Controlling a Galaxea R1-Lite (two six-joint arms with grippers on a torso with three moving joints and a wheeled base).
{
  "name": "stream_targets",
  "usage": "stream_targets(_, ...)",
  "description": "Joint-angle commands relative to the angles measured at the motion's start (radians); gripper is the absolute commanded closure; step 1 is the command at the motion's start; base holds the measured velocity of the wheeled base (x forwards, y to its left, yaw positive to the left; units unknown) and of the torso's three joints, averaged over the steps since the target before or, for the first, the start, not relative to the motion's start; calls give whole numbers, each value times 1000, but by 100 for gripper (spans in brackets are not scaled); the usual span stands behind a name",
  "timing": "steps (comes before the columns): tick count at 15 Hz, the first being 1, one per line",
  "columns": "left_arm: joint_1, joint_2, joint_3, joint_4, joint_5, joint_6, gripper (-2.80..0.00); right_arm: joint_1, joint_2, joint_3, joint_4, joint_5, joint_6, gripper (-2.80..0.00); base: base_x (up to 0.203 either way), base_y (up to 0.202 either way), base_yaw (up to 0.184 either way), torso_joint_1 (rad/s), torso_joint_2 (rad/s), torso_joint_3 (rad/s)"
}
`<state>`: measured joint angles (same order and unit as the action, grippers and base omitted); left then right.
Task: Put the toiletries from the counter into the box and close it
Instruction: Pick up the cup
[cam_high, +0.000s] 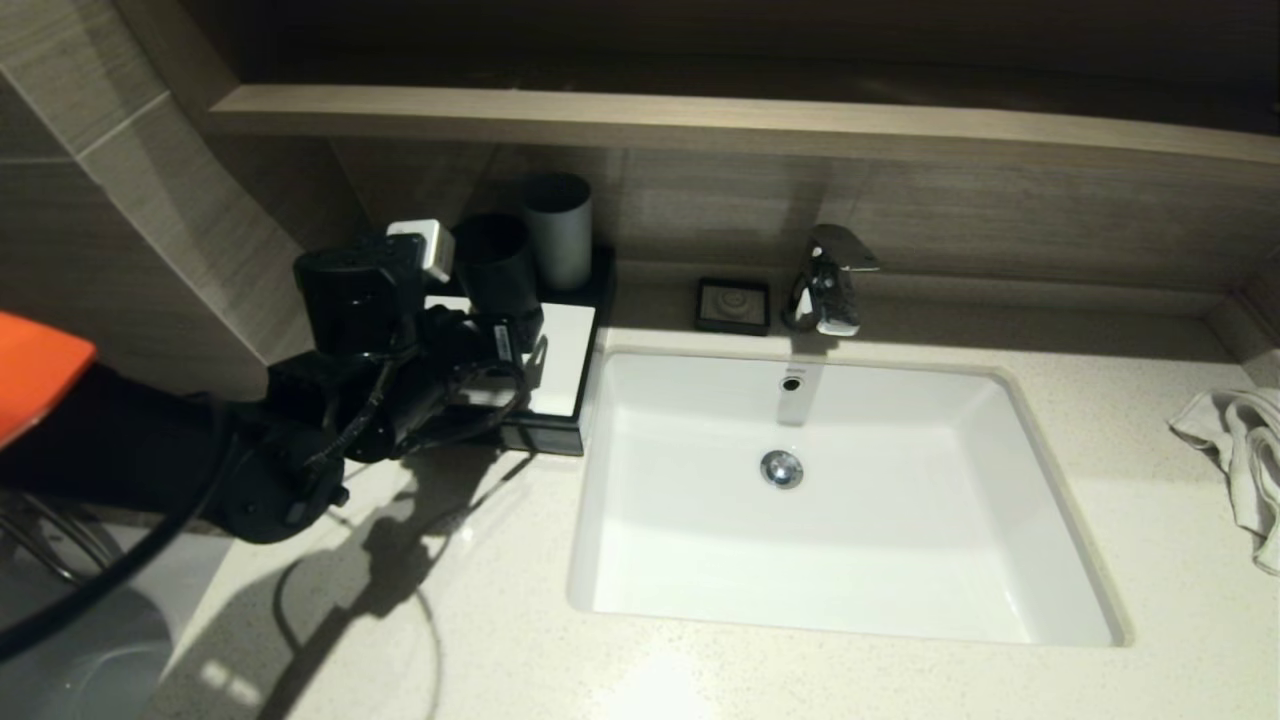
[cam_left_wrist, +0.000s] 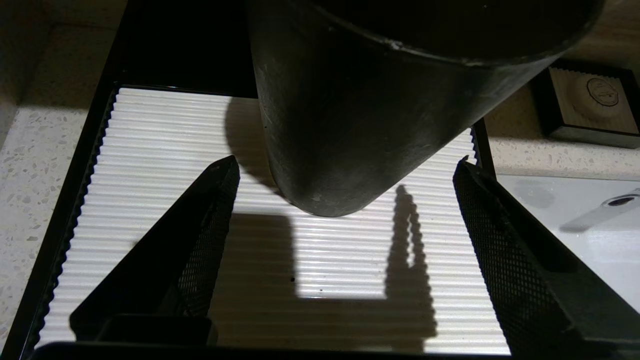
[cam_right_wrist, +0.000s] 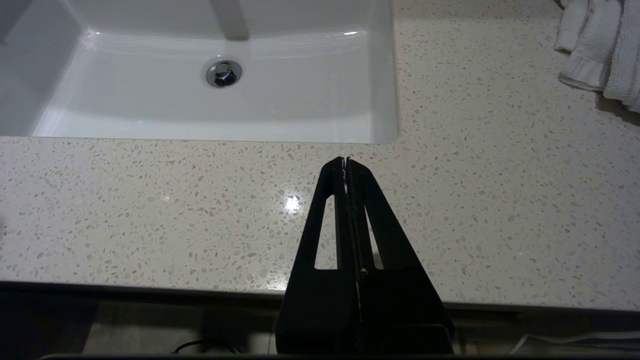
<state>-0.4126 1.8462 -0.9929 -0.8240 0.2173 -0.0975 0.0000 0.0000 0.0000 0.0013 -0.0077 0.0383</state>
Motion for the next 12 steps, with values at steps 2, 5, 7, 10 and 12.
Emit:
stream_targets(2,1,13,-7,-6,0,-1,-280,0,0,0,-1,0,0,0,0,0,0,0,0,0)
stream_targets(5,1,25,-23,-6,-3,-1,-280,0,0,0,0,0,0,0,0,0,0,0,0,0)
stream_targets(7,1,35,-32,-6,-4,-1,-280,0,0,0,0,0,0,0,0,0,0,0,0,0)
stream_targets(10,1,42,-47,-6,-4,-2,-280,0,0,0,0,0,0,0,0,0,0,0,0,0)
stream_targets(12,1,42,-59,-6,-4,-1,-280,0,0,0,0,0,0,0,0,0,0,0,0,0)
